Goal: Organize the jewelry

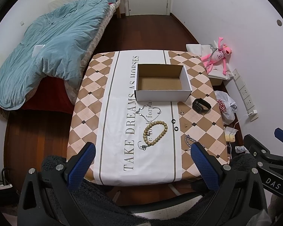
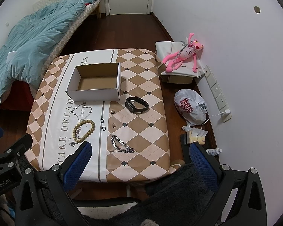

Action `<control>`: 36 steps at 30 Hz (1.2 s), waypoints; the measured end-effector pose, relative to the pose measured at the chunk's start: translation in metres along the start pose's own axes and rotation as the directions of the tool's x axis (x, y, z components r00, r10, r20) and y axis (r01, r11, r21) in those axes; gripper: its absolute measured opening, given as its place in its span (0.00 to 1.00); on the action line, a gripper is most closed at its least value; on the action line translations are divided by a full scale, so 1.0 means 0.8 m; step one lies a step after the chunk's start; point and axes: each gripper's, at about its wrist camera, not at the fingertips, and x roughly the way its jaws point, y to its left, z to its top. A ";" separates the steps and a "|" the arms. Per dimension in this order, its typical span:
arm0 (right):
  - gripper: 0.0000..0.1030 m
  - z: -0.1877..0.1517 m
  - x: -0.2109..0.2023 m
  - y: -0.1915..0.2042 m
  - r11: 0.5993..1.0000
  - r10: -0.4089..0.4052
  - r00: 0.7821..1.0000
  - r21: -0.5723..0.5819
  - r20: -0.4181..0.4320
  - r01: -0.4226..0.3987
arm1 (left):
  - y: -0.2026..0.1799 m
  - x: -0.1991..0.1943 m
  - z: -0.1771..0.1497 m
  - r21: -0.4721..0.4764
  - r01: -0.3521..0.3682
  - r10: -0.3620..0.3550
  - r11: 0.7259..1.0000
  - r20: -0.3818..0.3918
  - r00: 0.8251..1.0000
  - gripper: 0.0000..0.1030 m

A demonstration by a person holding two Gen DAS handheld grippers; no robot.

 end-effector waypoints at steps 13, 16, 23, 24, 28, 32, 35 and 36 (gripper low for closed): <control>1.00 0.004 -0.003 -0.003 1.000 0.001 1.000 -0.001 0.000 -0.001 | -0.002 0.001 0.001 -0.001 0.000 0.000 1.000 0.000 1.000 1.00; 1.00 0.001 0.000 -0.001 1.000 0.000 1.000 0.002 0.001 0.000 | -0.001 0.000 0.001 -0.001 0.000 0.000 1.000 0.002 1.000 1.00; 1.00 0.001 0.000 -0.001 1.000 0.002 1.000 0.002 0.000 -0.002 | -0.001 0.000 0.000 0.000 0.000 -0.001 1.000 0.002 1.000 1.00; 1.00 0.000 0.000 -0.001 1.000 0.002 1.000 0.003 0.001 -0.002 | -0.001 0.000 0.000 0.000 0.001 -0.001 1.000 0.002 1.000 1.00; 1.00 0.001 0.000 0.001 1.000 0.002 1.000 0.006 0.002 -0.002 | -0.001 0.002 0.000 0.002 0.000 0.000 1.000 0.002 1.000 1.00; 1.00 0.007 0.007 -0.002 1.000 -0.001 1.000 0.029 -0.014 0.001 | -0.004 0.013 0.007 0.018 -0.025 0.025 1.000 0.008 1.000 1.00; 1.00 0.013 0.033 -0.004 0.999 0.002 0.999 0.054 -0.052 0.001 | -0.004 0.030 0.018 0.017 -0.048 0.048 0.999 0.009 0.999 1.00; 1.00 0.015 0.048 -0.005 0.998 0.002 0.998 0.060 -0.068 0.002 | -0.003 0.039 0.021 0.020 -0.060 0.059 0.998 0.005 0.998 1.00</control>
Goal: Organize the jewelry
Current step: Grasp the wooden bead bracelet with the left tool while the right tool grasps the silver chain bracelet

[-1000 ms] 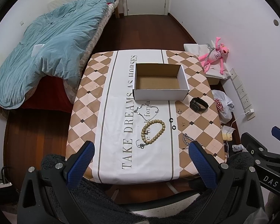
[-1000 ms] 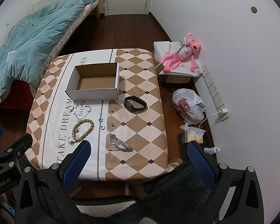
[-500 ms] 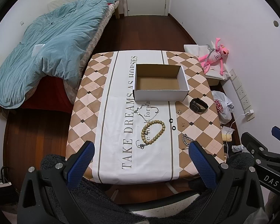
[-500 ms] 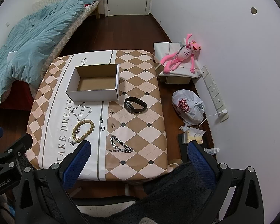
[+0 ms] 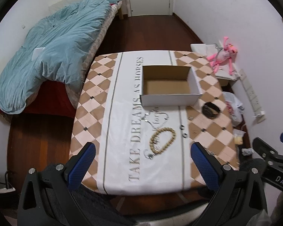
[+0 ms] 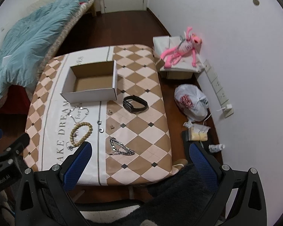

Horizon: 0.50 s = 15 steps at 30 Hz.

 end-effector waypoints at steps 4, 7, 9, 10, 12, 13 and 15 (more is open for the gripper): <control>1.00 0.003 0.054 0.001 1.000 -0.013 0.998 -0.001 -0.058 0.013 | -0.003 0.050 0.004 0.022 -0.031 0.032 0.999 -0.042 0.999 1.00; 1.00 0.001 0.104 0.006 1.000 -0.023 0.993 -0.018 -0.113 0.021 | -0.003 0.089 -0.001 0.045 -0.044 0.048 0.998 -0.093 0.994 1.00; 1.00 -0.004 0.135 0.009 1.000 -0.017 0.987 -0.025 -0.158 0.014 | -0.005 0.112 -0.006 0.066 -0.051 0.059 0.997 -0.122 0.991 0.99; 1.00 -0.007 0.151 0.010 1.000 -0.009 0.984 -0.025 -0.178 0.005 | -0.006 0.125 -0.008 0.079 -0.050 0.060 0.996 -0.137 0.989 0.99; 0.96 -0.014 0.178 0.013 0.999 0.001 0.976 -0.031 -0.219 -0.008 | -0.007 0.147 -0.013 0.091 -0.047 0.061 0.995 -0.154 0.986 0.99; 0.95 -0.018 0.192 0.016 0.999 0.009 0.971 -0.038 -0.238 -0.018 | -0.009 0.156 -0.014 0.091 -0.037 0.052 0.995 -0.167 0.985 0.99; 0.91 -0.025 0.215 0.022 0.998 0.012 0.964 -0.055 -0.266 -0.028 | -0.009 0.174 -0.017 0.086 -0.021 0.037 0.996 -0.189 0.981 0.99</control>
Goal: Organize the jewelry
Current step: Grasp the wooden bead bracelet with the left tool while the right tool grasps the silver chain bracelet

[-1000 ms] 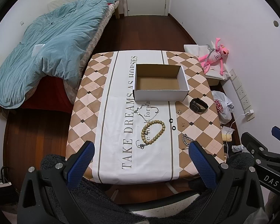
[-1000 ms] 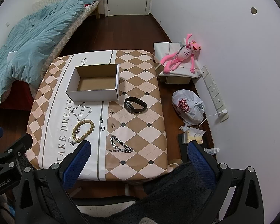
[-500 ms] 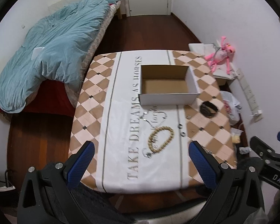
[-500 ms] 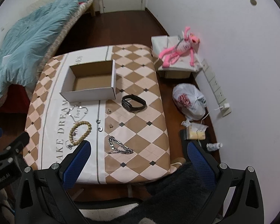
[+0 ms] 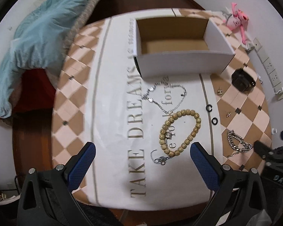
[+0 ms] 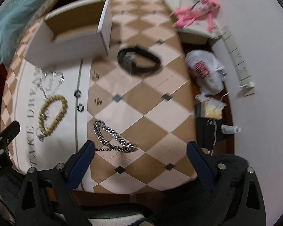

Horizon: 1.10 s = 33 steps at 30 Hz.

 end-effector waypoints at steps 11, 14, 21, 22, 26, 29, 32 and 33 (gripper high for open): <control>0.74 0.004 0.057 0.024 0.996 0.017 0.998 -0.091 -0.063 -0.023 | -0.011 0.058 0.001 0.008 0.057 -0.056 0.998 -0.089 0.994 0.89; 0.70 0.006 0.055 0.025 0.994 0.037 0.997 -0.096 -0.071 -0.044 | -0.010 0.064 0.005 -0.010 0.077 -0.077 0.997 -0.092 0.993 0.89; 0.62 0.013 0.054 0.021 0.991 0.102 0.992 -0.076 -0.078 -0.108 | -0.012 0.078 0.018 -0.032 0.137 -0.140 0.990 -0.113 0.984 0.62; 0.61 0.013 0.054 0.021 0.991 0.102 0.992 -0.078 -0.075 -0.107 | -0.012 0.081 0.023 -0.031 0.142 -0.144 0.989 -0.116 0.983 0.50; 0.61 0.010 0.054 0.020 0.991 0.106 0.993 -0.074 -0.049 -0.109 | -0.019 0.081 0.028 -0.007 0.143 -0.143 0.990 -0.093 0.985 0.18; 0.33 0.005 0.051 0.022 0.993 0.087 0.996 -0.081 -0.024 -0.089 | -0.025 0.077 0.027 -0.006 0.156 -0.155 0.988 -0.085 0.984 0.15; 0.06 -0.003 0.047 0.025 0.994 0.090 0.996 -0.070 -0.001 -0.090 | -0.023 0.071 0.023 -0.016 0.162 -0.163 0.987 -0.068 0.984 0.14; 0.04 -0.004 0.046 0.024 0.993 0.106 0.994 -0.057 0.001 -0.105 | -0.022 0.067 0.019 -0.020 0.164 -0.165 0.986 -0.060 0.984 0.13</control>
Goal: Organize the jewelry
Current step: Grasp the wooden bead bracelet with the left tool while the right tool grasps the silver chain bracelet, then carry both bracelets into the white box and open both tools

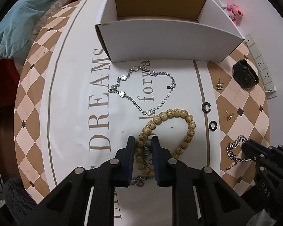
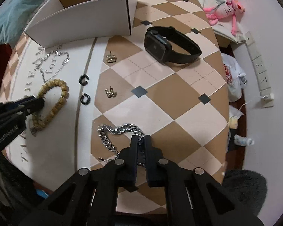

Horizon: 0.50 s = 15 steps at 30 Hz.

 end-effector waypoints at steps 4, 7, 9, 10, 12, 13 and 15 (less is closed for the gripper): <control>0.04 0.000 -0.007 -0.023 0.986 0.124 0.992 0.111 0.003 -0.124 | 0.009 -0.019 -0.006 -0.021 0.027 -0.026 0.999 0.030 0.999 0.00; 0.04 0.000 -0.019 -0.036 0.969 0.177 0.984 0.170 0.031 -0.180 | 0.019 -0.038 -0.009 -0.039 0.051 -0.049 0.998 0.056 0.997 0.00; 0.04 0.001 -0.033 -0.041 0.960 0.199 0.978 0.188 0.055 -0.206 | 0.023 -0.048 -0.012 -0.050 0.067 -0.063 0.997 0.067 0.996 0.00; 0.04 0.001 -0.038 -0.041 0.959 0.203 0.977 0.189 0.065 -0.212 | 0.027 -0.055 -0.013 -0.056 0.080 -0.076 0.995 0.076 0.994 0.00; 0.04 0.002 -0.049 -0.044 0.956 0.207 0.975 0.193 0.086 -0.220 | 0.034 -0.060 -0.016 -0.068 0.103 -0.098 0.992 0.084 0.992 0.00; 0.04 0.002 -0.053 -0.045 0.954 0.213 0.973 0.193 0.093 -0.228 | 0.035 -0.061 -0.016 -0.070 0.114 -0.108 0.991 0.087 0.990 0.00; 0.04 0.004 -0.062 -0.043 0.954 0.216 0.970 0.188 0.110 -0.234 | 0.041 -0.064 -0.012 -0.092 0.172 -0.164 0.981 0.092 0.982 0.01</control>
